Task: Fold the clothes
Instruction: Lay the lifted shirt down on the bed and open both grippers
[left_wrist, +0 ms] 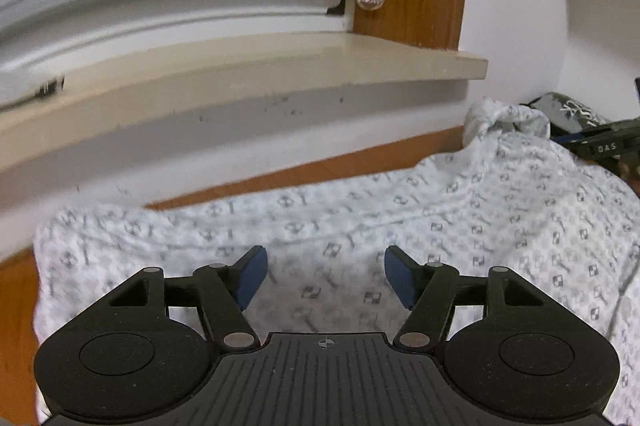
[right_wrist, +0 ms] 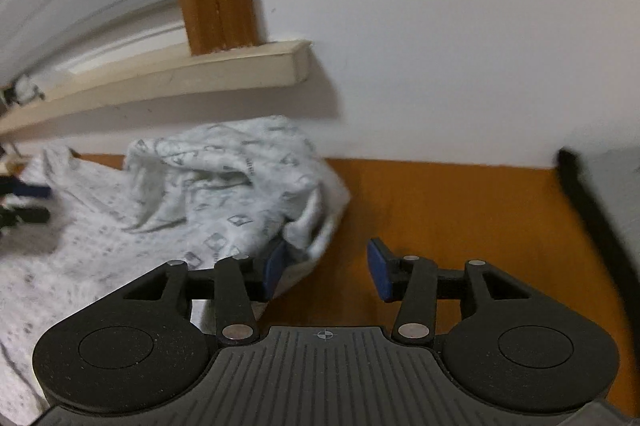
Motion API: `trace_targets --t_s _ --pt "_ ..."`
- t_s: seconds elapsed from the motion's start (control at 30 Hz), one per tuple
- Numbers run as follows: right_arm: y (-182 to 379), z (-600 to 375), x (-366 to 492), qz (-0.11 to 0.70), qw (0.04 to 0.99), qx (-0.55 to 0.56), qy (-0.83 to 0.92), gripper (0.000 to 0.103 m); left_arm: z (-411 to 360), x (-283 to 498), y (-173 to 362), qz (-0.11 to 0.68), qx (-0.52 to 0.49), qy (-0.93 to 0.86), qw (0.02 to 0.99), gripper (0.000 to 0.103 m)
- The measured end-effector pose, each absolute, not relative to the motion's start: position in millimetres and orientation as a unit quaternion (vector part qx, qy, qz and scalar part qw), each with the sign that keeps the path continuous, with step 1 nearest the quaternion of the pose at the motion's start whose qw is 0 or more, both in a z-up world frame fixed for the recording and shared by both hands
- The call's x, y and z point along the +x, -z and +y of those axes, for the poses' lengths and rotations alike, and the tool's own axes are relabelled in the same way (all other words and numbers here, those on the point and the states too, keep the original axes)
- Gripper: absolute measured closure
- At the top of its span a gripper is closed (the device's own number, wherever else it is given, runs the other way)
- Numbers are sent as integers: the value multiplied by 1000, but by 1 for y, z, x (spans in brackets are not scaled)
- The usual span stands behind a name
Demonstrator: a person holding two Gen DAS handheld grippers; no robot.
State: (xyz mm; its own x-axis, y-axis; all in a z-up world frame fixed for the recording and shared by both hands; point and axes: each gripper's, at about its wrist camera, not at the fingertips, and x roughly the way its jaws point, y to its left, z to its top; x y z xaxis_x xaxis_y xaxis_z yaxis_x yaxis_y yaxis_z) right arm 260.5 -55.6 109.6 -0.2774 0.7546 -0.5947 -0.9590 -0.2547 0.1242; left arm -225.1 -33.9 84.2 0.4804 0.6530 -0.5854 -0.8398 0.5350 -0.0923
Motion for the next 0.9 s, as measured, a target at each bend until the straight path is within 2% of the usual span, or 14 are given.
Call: trace_targets --t_s 0.1,0.13,0.17,0.27,0.47,0.63,0.67,0.77,0.8,0.87,0.9 --pt "-102 -46 256 252 564 -202 -760 62 -33 -228 -76 247 -199 -436 842 33" --pt "-105 -45 255 245 565 -203 -761 82 -33 -229 -74 246 -203 -433 843 33" --pt "-107 -44 253 239 566 -203 -763 96 -35 -231 -73 247 -203 -436 841 33" --pt "-127 -47 246 178 598 -207 -754 96 -40 -236 -73 252 -203 -448 834 33" --pt "-161 -44 230 109 628 -229 -736 97 -53 -244 -73 266 -191 -468 821 33" --pt "-189 -41 216 50 650 -246 -717 93 -57 -248 -72 268 -189 -467 821 28" --pt "-195 -41 213 38 654 -249 -713 86 -57 -248 -72 271 -188 -468 820 25" --pt "-209 -39 207 9 665 -259 -701 79 -59 -246 -72 276 -183 -468 819 24" --pt "-199 -39 214 31 662 -261 -702 78 -58 -247 -72 275 -183 -469 819 24" --pt "-179 -39 230 75 655 -265 -704 60 -58 -247 -72 273 -186 -467 820 23" --pt "-169 -39 238 97 651 -266 -704 57 -57 -247 -72 272 -187 -467 821 23"
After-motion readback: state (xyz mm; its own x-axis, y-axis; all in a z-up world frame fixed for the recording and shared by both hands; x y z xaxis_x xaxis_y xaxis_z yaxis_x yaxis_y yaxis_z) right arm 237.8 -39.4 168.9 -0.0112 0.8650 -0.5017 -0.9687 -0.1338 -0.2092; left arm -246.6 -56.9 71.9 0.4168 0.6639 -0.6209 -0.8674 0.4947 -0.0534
